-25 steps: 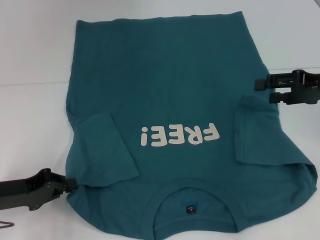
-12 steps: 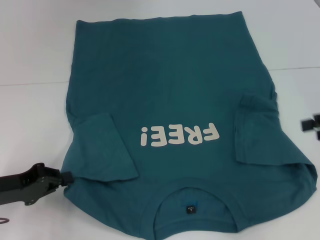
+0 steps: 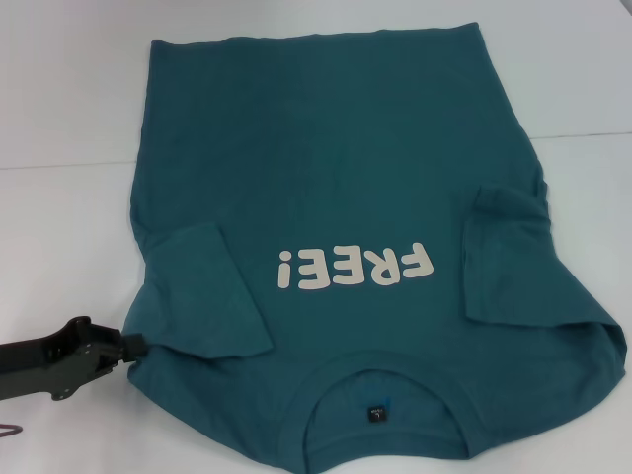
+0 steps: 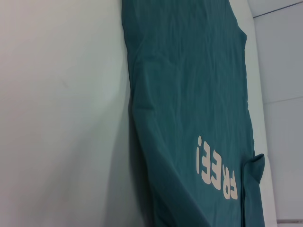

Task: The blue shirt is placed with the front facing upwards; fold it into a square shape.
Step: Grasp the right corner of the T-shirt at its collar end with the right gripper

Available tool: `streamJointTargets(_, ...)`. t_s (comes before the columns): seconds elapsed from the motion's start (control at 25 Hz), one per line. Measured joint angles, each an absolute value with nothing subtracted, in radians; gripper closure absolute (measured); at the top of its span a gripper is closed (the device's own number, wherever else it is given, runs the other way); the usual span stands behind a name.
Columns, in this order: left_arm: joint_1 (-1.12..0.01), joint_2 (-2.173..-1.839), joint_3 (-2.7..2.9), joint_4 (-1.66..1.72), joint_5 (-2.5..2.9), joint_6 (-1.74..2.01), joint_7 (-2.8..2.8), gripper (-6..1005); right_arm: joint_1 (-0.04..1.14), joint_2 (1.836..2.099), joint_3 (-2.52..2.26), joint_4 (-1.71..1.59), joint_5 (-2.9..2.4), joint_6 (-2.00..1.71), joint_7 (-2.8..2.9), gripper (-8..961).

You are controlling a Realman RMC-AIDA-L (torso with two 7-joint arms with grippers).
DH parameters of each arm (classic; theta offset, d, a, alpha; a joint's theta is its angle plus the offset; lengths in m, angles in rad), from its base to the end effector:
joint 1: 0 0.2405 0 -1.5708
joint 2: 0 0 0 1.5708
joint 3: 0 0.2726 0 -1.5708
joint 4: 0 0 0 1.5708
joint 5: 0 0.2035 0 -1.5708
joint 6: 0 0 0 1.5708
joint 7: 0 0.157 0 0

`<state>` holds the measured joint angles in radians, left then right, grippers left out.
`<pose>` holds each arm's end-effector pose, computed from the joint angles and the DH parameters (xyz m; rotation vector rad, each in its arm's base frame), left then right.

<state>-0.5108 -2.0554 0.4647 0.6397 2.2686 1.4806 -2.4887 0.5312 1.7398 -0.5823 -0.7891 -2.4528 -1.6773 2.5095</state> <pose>-0.3244 0.3299 -0.0043 -1.9125 -2.1853 -0.7042 0.3588 0.3374 0.1436 -2.0158 1.9021 0.1329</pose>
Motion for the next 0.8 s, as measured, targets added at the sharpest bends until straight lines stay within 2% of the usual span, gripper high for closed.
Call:
streamJointTargets(0.44,-0.505,-2.056,0.463,0.64,2.269,1.48,-2.492,996,0.546,1.822,-0.594,-0.792,-2.522,-1.563,2.495,151)
streamJointTargets(0.8,-0.506,-2.058,0.462,0.64,2.268,1.48,-2.491,997,0.566,1.854,-0.609,-0.792,-2.58,-1.513,2.429,154)
